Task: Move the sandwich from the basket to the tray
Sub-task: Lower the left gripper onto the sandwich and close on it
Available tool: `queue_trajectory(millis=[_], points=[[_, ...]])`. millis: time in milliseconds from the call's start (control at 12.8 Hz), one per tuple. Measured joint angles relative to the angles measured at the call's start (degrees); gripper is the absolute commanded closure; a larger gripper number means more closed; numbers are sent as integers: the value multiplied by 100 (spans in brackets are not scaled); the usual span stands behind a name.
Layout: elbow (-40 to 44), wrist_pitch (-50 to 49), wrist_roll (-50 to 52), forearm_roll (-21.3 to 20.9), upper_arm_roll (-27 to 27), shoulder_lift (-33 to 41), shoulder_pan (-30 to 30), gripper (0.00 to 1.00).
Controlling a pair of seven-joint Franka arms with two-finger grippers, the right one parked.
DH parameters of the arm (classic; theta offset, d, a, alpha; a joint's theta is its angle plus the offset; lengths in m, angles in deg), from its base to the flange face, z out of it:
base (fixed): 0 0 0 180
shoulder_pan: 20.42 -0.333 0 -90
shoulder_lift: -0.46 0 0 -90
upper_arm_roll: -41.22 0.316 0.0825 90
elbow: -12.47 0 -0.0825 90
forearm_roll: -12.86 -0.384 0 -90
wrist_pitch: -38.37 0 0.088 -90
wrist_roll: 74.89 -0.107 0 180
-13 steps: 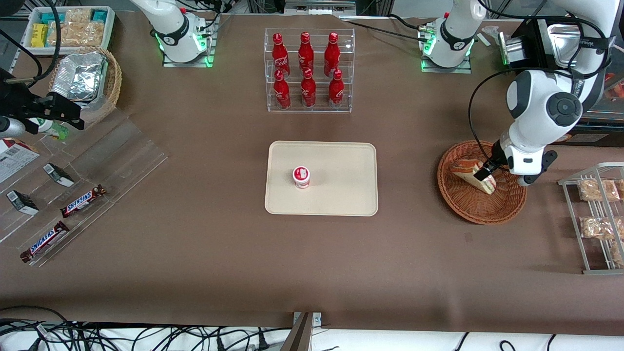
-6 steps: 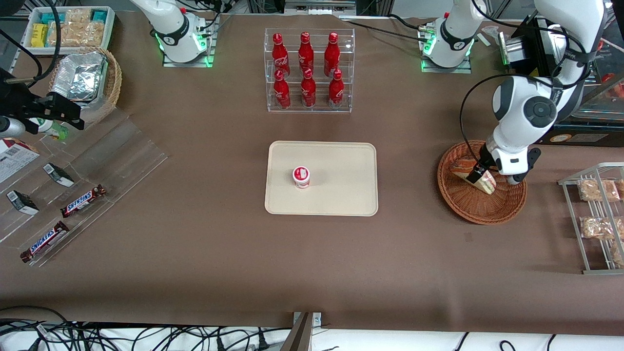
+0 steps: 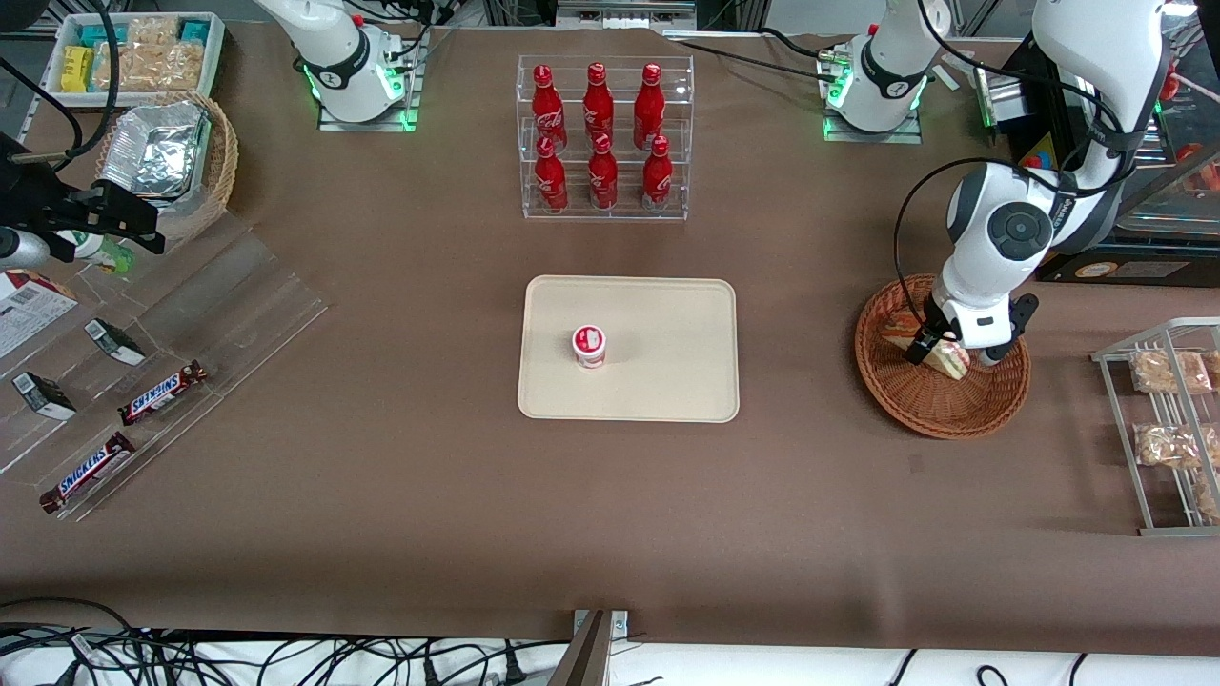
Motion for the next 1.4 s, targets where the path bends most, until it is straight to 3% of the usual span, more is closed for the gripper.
queue_trajectory(millis=[546,936,1404], points=[[117,-133,34,-4,-3,89,0,100],[1039,-1740,-188,76,-238,352,0,100],[2486,-3656,-1345,730,-350,432,1,100]])
